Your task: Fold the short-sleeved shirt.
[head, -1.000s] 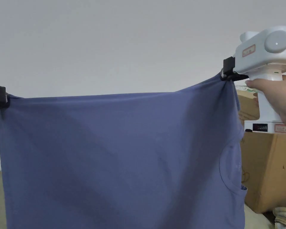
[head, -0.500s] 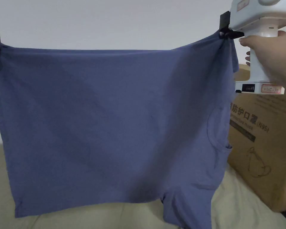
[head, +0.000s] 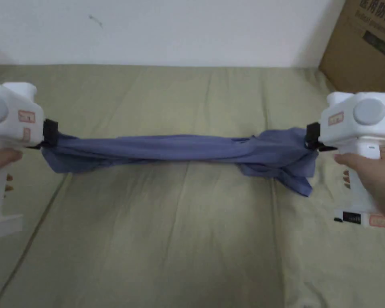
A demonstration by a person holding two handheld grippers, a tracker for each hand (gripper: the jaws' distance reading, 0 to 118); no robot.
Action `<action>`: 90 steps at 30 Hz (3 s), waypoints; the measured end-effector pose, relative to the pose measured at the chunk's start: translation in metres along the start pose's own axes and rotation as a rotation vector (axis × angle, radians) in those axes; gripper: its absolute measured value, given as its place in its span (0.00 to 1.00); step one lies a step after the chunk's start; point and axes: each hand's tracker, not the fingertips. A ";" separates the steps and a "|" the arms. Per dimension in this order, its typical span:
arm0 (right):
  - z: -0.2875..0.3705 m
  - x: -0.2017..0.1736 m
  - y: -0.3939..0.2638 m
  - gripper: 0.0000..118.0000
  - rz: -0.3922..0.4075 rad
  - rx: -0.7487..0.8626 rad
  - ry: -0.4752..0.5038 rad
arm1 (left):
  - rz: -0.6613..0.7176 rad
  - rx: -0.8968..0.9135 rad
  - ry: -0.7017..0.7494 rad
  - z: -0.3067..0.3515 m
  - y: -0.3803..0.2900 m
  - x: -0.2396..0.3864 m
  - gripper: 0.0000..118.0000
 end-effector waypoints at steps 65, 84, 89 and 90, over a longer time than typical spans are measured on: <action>0.251 -0.016 -0.267 0.00 -0.003 0.007 0.063 | 0.149 -0.327 -0.015 0.149 -0.261 -0.048 0.95; 0.229 0.025 -0.274 0.00 -0.056 -0.110 0.054 | 0.117 -0.172 -0.067 0.177 -0.246 -0.025 0.04; 0.204 0.051 -0.284 0.18 -0.085 -0.176 0.071 | 0.161 -0.142 -0.102 0.191 -0.238 -0.031 0.04; 0.197 0.054 -0.286 0.53 -0.081 -0.182 0.067 | 0.144 -0.141 -0.100 0.192 -0.236 -0.028 0.04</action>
